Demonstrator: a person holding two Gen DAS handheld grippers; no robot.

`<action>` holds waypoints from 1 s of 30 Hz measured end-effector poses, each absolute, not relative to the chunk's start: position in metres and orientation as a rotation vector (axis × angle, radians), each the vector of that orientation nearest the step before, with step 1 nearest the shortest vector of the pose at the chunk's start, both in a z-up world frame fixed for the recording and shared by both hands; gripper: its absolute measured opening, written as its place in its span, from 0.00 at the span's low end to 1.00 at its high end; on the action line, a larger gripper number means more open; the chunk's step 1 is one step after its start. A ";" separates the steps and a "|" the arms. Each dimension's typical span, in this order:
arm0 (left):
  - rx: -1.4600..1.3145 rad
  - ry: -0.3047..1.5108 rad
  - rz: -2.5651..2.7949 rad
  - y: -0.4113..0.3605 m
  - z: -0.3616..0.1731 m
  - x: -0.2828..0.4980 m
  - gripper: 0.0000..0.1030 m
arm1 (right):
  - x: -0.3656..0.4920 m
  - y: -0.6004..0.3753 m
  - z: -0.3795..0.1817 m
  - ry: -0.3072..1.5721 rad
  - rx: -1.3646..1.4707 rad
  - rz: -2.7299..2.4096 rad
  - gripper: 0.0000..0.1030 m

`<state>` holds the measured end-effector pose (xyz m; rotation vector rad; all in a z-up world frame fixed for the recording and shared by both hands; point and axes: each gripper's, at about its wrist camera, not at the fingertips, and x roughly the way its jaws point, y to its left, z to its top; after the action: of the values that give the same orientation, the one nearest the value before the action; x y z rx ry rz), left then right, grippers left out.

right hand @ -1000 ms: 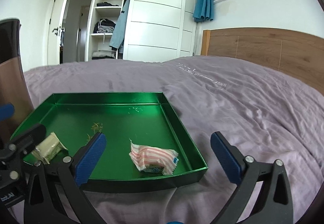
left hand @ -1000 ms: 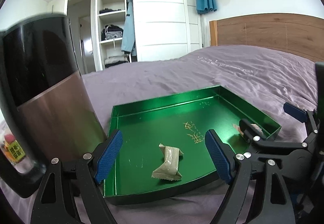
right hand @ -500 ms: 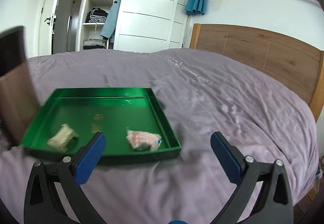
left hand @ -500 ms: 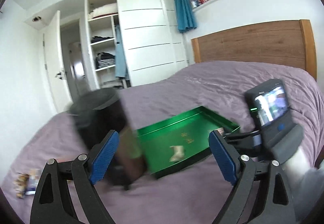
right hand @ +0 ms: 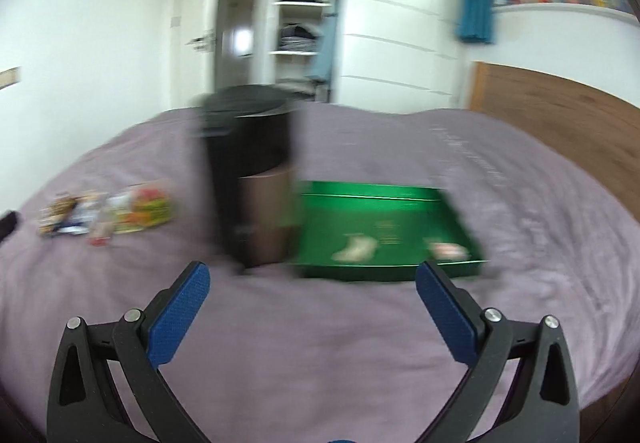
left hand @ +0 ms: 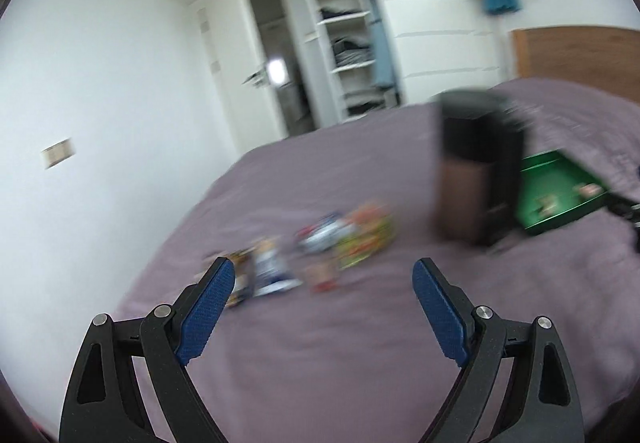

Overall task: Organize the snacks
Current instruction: 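Withdraw both grippers from the tray back toward the remaining snacks, then grasp the blue cookie packet with the left gripper while the right gripper grasps the red wafer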

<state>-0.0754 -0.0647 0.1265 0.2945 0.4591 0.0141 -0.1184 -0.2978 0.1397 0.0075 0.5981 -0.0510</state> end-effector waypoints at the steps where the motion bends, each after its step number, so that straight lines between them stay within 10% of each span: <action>1: 0.293 0.479 0.044 -0.047 0.122 -0.070 0.85 | -0.115 -0.283 0.138 0.608 0.007 -0.017 1.00; 23: 0.360 0.631 -0.059 0.078 0.042 0.056 0.82 | 0.046 -0.077 0.056 0.807 0.098 0.273 1.00; 30: 0.365 0.701 -0.134 0.080 0.022 0.094 0.56 | 0.071 -0.063 0.027 0.871 0.122 0.321 0.94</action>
<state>0.0938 0.0796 0.0215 0.3653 0.7011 -0.1339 0.0715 -0.0626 0.0271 0.1219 0.8714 0.3213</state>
